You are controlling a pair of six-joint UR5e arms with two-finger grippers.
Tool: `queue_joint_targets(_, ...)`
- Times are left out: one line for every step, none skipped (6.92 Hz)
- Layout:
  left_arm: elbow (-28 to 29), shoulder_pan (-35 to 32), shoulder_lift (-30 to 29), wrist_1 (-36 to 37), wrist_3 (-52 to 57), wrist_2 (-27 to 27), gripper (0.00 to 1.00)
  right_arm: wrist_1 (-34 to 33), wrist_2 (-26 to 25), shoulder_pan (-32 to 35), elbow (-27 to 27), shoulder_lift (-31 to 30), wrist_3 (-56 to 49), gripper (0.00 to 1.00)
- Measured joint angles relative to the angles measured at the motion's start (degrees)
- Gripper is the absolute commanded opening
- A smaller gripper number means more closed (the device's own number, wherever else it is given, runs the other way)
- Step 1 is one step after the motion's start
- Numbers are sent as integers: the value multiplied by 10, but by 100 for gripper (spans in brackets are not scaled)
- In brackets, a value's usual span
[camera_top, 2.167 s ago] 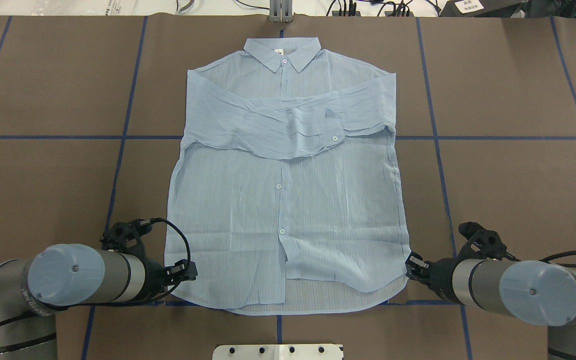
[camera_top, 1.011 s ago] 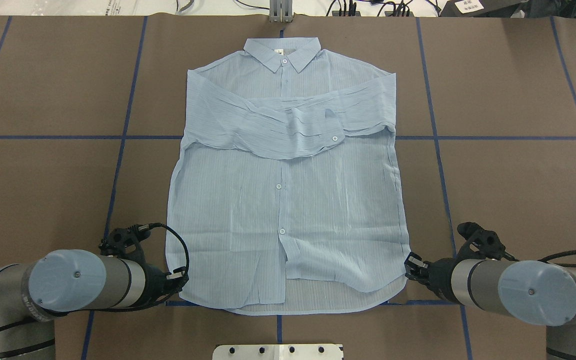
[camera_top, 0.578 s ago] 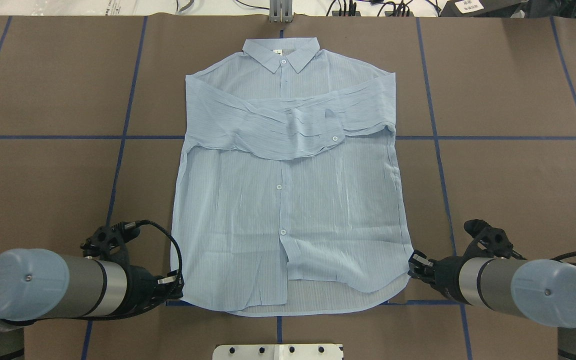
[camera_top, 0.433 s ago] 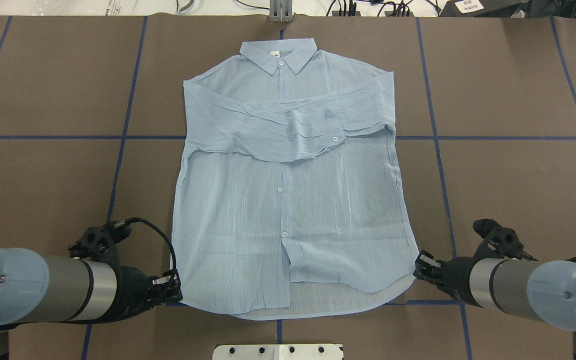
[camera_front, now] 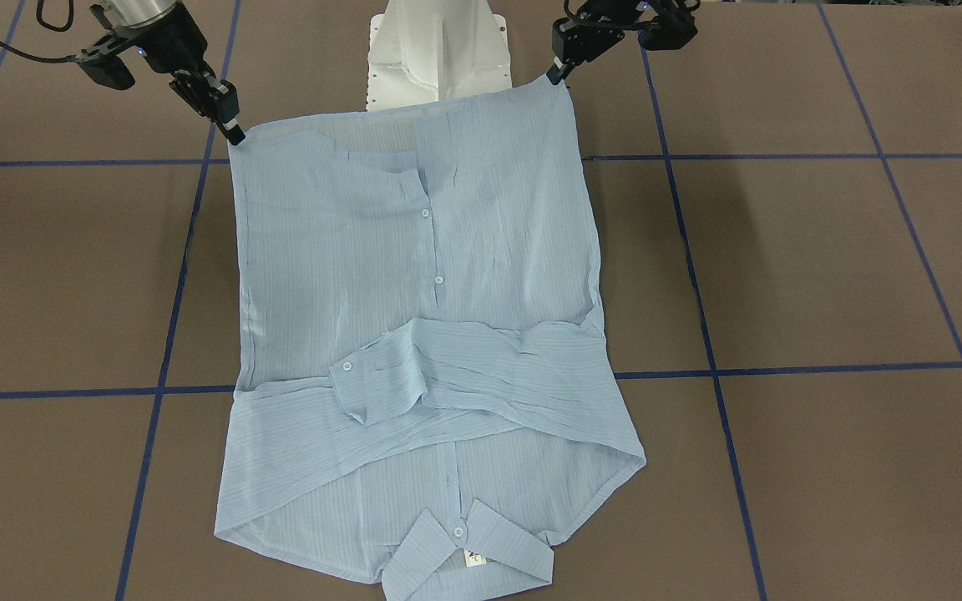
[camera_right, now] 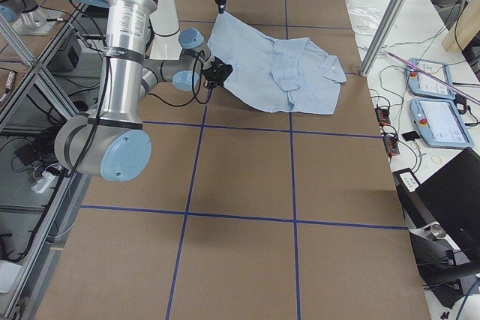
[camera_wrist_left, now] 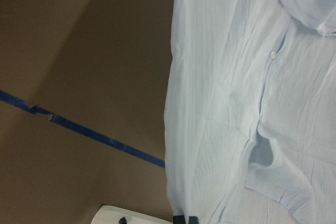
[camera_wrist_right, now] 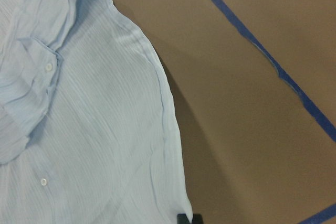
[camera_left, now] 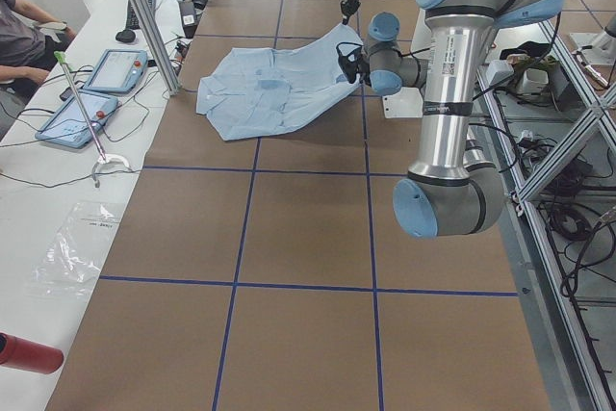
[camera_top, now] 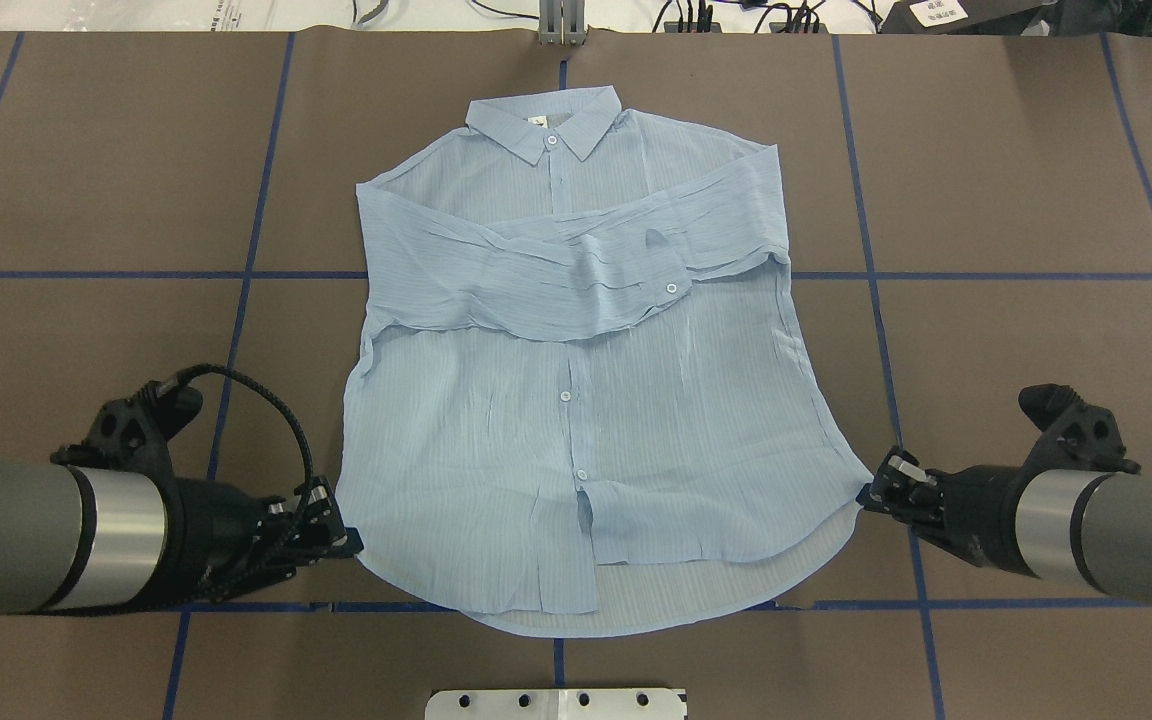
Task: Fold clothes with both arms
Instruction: 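Lift the hem with both grippers and fold it toward the collar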
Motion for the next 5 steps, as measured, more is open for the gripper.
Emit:
queue_joint_targets(20,-47,-13,6,49,-12,0,-18,34,44,-8,23,-15,0)
queue_joint_targets(59,-93,-38,10,100,-23,0,-62,60,86,-35,80,-47,0)
queue_joint_targets(112,-136,-74,11,135,-27,0,-121,72,120,-80,157,-86,0)
queue_joint_targets(174,-170,-115,10,160,-29,0,-161,77,151,-131,222,-126,0)
queue_joint_targets(230,-195,-150,6,175,-29,0,-177,82,184,-180,268,-157,0)
